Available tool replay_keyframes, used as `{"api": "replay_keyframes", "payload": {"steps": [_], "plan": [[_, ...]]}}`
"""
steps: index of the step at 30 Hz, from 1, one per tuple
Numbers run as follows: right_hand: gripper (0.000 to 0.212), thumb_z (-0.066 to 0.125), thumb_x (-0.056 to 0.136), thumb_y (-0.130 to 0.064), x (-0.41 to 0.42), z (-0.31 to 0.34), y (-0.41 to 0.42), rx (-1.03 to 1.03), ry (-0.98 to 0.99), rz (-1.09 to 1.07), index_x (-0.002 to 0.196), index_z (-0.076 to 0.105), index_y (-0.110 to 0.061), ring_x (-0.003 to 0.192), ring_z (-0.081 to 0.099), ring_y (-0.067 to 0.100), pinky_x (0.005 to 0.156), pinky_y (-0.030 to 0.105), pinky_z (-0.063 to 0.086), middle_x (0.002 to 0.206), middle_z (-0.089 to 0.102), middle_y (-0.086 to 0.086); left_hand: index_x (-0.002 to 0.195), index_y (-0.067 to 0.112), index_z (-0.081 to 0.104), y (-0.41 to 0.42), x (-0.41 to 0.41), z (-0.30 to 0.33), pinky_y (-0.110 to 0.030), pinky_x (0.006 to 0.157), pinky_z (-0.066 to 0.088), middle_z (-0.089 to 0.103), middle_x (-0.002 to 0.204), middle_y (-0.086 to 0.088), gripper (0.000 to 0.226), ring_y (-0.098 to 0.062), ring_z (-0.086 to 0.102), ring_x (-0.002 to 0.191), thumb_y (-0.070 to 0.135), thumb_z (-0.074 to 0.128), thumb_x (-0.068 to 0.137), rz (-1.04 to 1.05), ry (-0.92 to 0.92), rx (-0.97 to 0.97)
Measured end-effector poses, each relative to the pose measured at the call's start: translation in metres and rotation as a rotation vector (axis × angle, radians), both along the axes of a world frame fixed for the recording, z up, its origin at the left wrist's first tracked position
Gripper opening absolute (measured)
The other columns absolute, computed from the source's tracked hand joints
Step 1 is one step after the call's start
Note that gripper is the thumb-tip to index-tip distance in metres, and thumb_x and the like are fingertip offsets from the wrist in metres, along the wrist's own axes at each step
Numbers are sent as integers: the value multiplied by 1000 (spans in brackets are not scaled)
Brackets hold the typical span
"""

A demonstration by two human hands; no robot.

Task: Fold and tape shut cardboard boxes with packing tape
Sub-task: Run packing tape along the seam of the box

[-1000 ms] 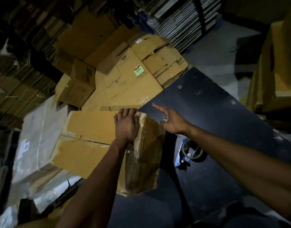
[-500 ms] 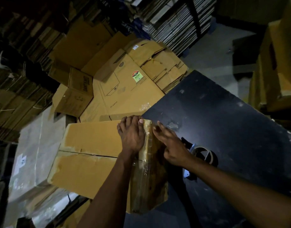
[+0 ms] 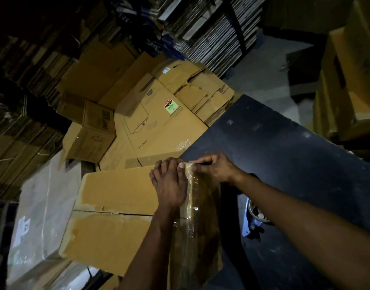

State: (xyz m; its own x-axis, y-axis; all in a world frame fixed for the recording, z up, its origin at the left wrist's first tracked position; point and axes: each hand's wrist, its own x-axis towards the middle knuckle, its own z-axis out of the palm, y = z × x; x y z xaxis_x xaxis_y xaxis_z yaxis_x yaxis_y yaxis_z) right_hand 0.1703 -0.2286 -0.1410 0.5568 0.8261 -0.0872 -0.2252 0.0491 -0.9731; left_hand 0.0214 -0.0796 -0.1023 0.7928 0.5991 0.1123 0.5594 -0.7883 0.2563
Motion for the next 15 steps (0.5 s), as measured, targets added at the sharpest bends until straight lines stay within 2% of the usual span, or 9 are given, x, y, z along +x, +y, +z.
{"api": "replay_keyframes", "payload": {"steps": [2, 5, 7, 9, 11, 13, 15], "plan": [[30, 91, 83, -28, 7, -6, 7, 5, 68, 64, 110, 84, -16, 102, 77, 11, 87, 28, 61, 107, 82, -2, 139, 27, 62, 2, 0, -1, -68, 125, 18, 57, 143, 0, 57, -31, 32, 151, 57, 21, 112, -6, 4, -12], [20, 92, 81, -25, 16, -13, 14, -30, 85, 110, 100, 85, -23, 93, 76, 6, 76, 23, 58, 102, 83, -3, 139, 27, 61, 5, -1, -2, -68, 126, 18, 57, 143, 0, 59, -32, 33, 151, 59, 20, 112, -16, 19, -20], [19, 93, 79, -31, 24, -18, 15, -69, 56, 125, 97, 86, -25, 89, 75, 6, 74, 29, 60, 99, 83, -3, 139, 28, 62, 9, 2, -3, -67, 125, 20, 58, 142, 0, 60, -32, 35, 150, 60, 18, 113, -15, 30, -29], [28, 95, 77, -34, 32, -22, 14, -95, -14, 175, 102, 86, -27, 98, 77, 12, 87, 43, 65, 104, 82, -2, 139, 31, 62, 14, 6, -2, -66, 124, 22, 59, 140, 2, 61, -32, 39, 147, 63, 16, 113, -32, 55, -44], [39, 96, 77, -25, 40, -21, 8, -96, -88, 251, 114, 84, -28, 111, 76, 14, 102, 51, 60, 114, 81, -3, 138, 35, 62, 15, 6, 4, -66, 123, 25, 61, 138, 4, 55, -31, 43, 146, 62, 20, 114, -50, 47, -57], [57, 97, 77, -25, 44, -15, 1, -104, -123, 345, 130, 77, -32, 122, 70, 9, 110, 44, 56, 126, 77, -8, 144, 36, 59, 10, 2, 13, -66, 126, 23, 61, 145, 4, 49, -31, 37, 153, 60, 28, 115, -50, 5, -129], [77, 98, 75, -39, 42, -2, 1, -88, -119, 406, 144, 65, -41, 134, 60, 4, 116, 38, 48, 138, 70, -14, 154, 33, 54, 5, -3, 22, -66, 130, 17, 55, 159, 1, 51, -26, 25, 163, 58, 34, 114, -50, -19, -207]]}}
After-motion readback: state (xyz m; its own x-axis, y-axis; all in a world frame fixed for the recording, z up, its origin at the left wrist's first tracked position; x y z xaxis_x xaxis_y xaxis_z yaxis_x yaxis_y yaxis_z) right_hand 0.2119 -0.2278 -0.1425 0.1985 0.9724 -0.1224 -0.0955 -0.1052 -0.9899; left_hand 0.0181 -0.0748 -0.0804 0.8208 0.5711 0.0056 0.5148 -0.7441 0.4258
